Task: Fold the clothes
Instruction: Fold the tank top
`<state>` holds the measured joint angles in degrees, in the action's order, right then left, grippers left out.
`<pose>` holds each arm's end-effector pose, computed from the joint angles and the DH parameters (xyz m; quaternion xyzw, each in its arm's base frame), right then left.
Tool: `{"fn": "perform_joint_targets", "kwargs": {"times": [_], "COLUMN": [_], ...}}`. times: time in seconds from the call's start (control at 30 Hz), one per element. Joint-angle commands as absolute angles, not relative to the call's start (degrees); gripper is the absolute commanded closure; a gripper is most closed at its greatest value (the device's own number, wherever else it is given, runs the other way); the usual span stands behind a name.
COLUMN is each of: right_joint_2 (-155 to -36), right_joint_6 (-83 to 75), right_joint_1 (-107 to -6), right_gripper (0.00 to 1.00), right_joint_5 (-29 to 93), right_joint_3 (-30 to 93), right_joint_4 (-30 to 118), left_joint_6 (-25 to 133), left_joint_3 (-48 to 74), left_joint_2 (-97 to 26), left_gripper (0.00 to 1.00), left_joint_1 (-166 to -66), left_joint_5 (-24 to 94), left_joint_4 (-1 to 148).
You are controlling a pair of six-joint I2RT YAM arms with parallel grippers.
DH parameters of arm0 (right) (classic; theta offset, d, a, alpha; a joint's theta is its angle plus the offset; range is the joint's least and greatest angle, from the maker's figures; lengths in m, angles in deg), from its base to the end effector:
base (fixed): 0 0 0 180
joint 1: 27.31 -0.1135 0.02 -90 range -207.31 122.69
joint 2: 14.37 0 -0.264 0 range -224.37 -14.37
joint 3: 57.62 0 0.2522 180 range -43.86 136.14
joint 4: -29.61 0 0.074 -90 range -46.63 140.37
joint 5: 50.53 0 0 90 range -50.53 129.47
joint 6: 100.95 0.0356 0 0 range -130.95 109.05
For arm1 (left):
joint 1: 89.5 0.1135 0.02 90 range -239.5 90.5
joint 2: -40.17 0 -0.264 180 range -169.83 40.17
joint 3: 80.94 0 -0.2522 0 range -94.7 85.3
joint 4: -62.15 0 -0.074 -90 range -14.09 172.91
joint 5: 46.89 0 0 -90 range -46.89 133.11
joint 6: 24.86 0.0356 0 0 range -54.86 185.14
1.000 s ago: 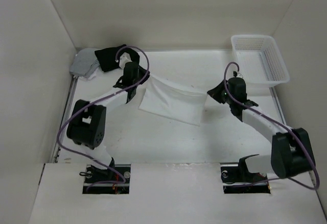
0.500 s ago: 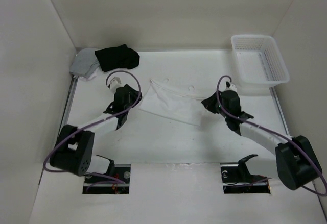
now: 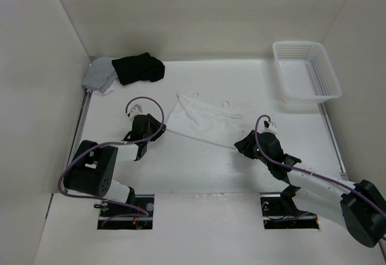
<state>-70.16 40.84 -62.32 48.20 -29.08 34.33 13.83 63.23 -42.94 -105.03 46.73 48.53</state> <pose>0.1574 0.1037 0.1585 0.1637 0.8572 0.2839 0.3971 0.2420 -0.0649 0.1296 -0.2849 0.8339 -0.2366 0.4092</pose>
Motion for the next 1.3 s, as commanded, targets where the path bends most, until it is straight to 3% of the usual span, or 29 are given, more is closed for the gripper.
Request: {"fn": "perform_joint_targets", "kwargs": {"times": [0.0,0.23,0.57,1.27], "right_joint_2": [-69.9,-72.6,-79.0,-86.4], "right_joint_6": [43.5,45.0,46.4,45.4], "right_joint_1": [-62.9,-64.4,-66.0,-66.0], "right_gripper": [0.62,0.57,0.59,0.97], "right_joint_5": [50.8,50.5,53.4,57.0], "right_joint_3": [-30.0,-28.7,-25.7,-22.6], "right_joint_4": [33.3,35.4,34.9,32.2], "left_joint_6": [14.0,13.1,13.0,12.2], "left_joint_3": [62.3,61.3,62.9,63.9], "left_joint_2": [-45.5,-46.6,-45.1,-42.9], "left_gripper": [0.7,0.91,0.95,0.99], "left_joint_1": [-105.1,-105.2,-105.5,-105.4], "left_joint_5": [46.2,46.8,47.1,44.4], "left_joint_4": [45.7,44.6,43.3,41.8]}}
